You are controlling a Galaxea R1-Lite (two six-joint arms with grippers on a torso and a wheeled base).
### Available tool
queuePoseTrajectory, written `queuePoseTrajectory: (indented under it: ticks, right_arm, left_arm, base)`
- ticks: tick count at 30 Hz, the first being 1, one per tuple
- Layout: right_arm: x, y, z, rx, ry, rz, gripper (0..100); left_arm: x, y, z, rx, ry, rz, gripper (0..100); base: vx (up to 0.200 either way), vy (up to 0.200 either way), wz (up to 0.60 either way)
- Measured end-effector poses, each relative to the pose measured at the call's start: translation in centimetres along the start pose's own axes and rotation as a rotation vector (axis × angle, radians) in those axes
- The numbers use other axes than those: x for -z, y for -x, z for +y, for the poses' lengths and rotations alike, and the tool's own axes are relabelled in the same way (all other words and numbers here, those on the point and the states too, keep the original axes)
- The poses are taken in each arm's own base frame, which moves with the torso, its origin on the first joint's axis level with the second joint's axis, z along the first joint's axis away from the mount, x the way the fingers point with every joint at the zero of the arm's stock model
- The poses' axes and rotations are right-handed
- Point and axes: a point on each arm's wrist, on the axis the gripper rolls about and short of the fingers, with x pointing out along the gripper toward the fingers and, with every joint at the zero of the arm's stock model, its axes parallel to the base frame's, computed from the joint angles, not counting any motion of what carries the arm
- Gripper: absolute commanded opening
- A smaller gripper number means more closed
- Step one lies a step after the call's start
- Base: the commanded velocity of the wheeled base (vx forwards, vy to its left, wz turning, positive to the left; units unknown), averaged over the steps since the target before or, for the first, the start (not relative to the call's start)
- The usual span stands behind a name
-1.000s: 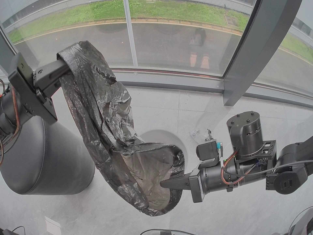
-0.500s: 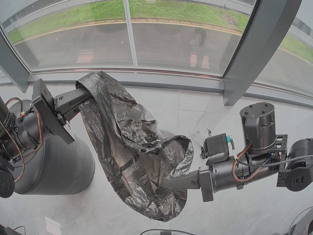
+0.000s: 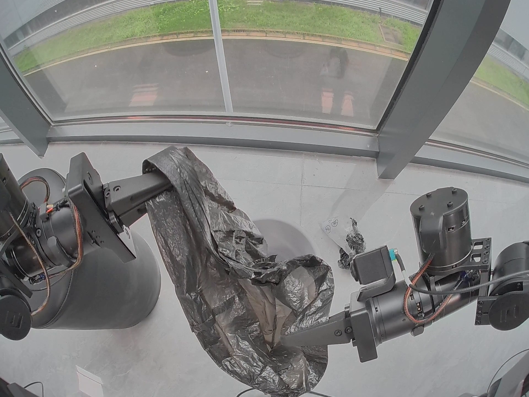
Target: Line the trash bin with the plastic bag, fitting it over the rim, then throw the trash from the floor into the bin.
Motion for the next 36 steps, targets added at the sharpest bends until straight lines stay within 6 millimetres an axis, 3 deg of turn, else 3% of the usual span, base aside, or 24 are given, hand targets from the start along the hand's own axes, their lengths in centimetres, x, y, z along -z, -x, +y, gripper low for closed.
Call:
queuePoseTrajectory:
  ticks: [14, 23, 36]
  right_arm:
    - [1.2, 0.3, -0.8, 0.023, -0.03, 0.021, 0]
    - [2.7, 1.6, -2.6, 0.081, -0.087, 0.021, 0]
    - [3.0, 2.2, -4.4, 0.091, -0.069, -0.072, 0]
  left_arm:
    - [-0.1, -1.7, 1.2, 0.055, -0.033, 0.076, 0]
    - [0.8, -4.0, 3.7, 0.058, 0.0, 0.155, 0]
    - [0.8, -5.4, 6.1, 0.048, 0.017, 0.176, 0]
  base:
    - [0.0, 0.0, 0.0]
    - [0.0, 0.0, 0.0]
    - [0.0, 0.0, 0.0]
